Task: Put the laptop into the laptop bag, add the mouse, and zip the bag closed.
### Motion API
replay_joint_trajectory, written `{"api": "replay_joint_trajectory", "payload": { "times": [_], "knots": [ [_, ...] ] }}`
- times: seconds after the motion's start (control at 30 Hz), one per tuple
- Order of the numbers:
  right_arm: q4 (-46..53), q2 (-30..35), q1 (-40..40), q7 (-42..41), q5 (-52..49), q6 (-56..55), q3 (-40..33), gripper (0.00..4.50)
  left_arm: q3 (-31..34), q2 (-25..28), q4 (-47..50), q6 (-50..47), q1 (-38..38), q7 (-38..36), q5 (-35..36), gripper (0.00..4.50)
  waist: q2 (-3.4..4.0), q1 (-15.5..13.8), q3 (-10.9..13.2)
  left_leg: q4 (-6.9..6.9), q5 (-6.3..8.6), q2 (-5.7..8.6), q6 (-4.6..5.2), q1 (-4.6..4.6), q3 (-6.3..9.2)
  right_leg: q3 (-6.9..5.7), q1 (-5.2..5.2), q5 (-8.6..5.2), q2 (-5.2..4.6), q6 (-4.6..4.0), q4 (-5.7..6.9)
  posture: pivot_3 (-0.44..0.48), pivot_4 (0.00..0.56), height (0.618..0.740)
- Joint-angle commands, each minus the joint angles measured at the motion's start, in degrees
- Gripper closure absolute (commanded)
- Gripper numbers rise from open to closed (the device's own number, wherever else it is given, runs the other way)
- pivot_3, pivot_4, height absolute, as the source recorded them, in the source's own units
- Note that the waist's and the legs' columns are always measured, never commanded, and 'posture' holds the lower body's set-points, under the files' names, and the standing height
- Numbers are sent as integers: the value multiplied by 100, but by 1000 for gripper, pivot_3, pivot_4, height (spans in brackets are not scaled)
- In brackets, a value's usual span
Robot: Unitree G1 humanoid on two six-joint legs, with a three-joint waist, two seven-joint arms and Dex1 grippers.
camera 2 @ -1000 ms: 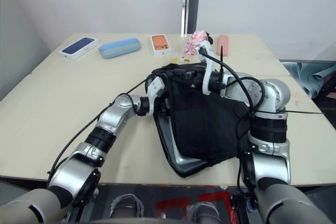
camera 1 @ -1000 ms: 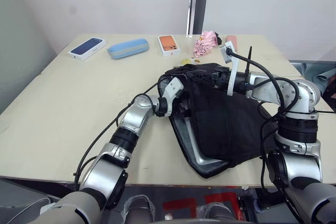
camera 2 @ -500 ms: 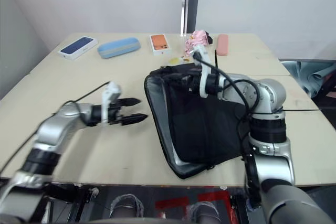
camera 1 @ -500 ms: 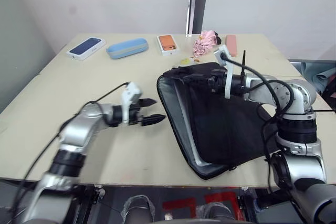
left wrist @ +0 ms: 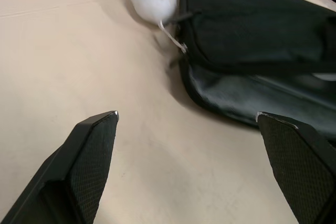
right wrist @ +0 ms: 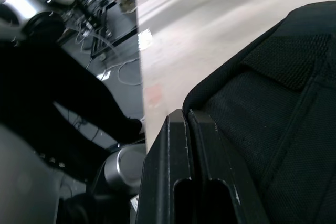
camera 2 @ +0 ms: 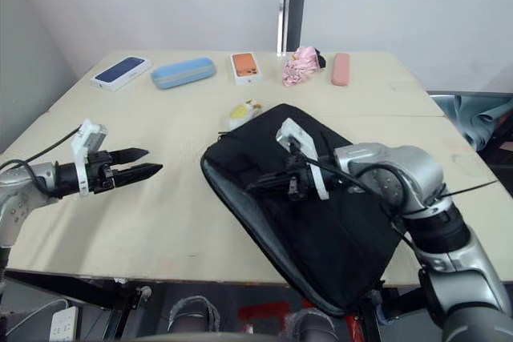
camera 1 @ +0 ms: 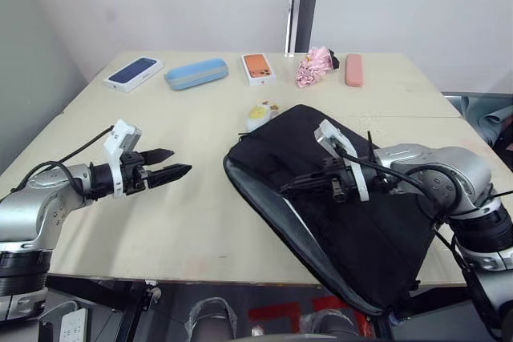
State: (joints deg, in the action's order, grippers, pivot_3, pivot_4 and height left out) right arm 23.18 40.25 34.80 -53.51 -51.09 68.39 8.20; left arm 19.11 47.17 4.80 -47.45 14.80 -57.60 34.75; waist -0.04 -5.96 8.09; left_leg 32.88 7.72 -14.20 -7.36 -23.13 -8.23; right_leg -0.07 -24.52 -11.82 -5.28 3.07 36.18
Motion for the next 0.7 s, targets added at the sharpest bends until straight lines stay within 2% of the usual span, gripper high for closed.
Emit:
{"api": "replay_joint_trajectory", "payload": {
  "times": [0.03, 0.13, 0.23, 0.27, 0.47, 0.6, 0.7],
  "knots": [
    [57, 50, -42, -214, 125, -334, 84, 4500, 51, 29, 236, 25, -37, 81, 137, 84, 0, 10, 0, 1, 0, 0, 0, 3, -1, 1, 1, 0, 0, 0, 3, 0, 150, 740],
    [-98, 27, -81, -210, 316, -605, 29, 3752, -55, -51, 231, 50, 29, 161, 155, 0, -1, 18, -1, 8, 0, 0, 2, 1, -1, 3, 1, 0, 0, -1, 7, 0, 150, 740],
    [27, 252, -189, -482, 43, -625, -325, 2722, -230, -190, 127, 39, 234, 180, 187, 0, -2, -8, -1, 11, 0, 1, 3, 0, 1, 2, 3, 1, -1, -1, 9, 0, 150, 740],
    [67, 288, -221, -517, -86, -597, -452, 2536, -318, -223, 79, 86, 296, 172, 152, 0, -2, -16, -1, 12, 0, 1, 4, 0, 0, 2, 3, 1, -2, -1, 8, 0, 150, 740],
    [275, 428, -463, -417, -332, -691, -951, 102, -882, -591, -552, 285, 1047, 150, -30, 0, -5, -15, -3, 22, -1, 1, 8, 3, 1, 4, 5, 1, -2, -3, 20, 0, 150, 740],
    [462, 927, -657, -501, -239, -804, -1292, 102, -1536, -1036, -1660, 810, 1780, 44, -570, 0, -5, -40, -4, 37, -2, 3, 10, 3, 2, 9, 5, 1, -4, -3, 36, 0, 150, 740],
    [609, 1366, -793, -631, -420, -773, -1613, 102, -1740, -1373, -2462, 1051, 2254, -19, -765, 0, -6, -84, -4, 47, -2, 6, 13, 2, 1, 14, 8, 2, -7, -3, 39, 0, 150, 740]
  ]
}}
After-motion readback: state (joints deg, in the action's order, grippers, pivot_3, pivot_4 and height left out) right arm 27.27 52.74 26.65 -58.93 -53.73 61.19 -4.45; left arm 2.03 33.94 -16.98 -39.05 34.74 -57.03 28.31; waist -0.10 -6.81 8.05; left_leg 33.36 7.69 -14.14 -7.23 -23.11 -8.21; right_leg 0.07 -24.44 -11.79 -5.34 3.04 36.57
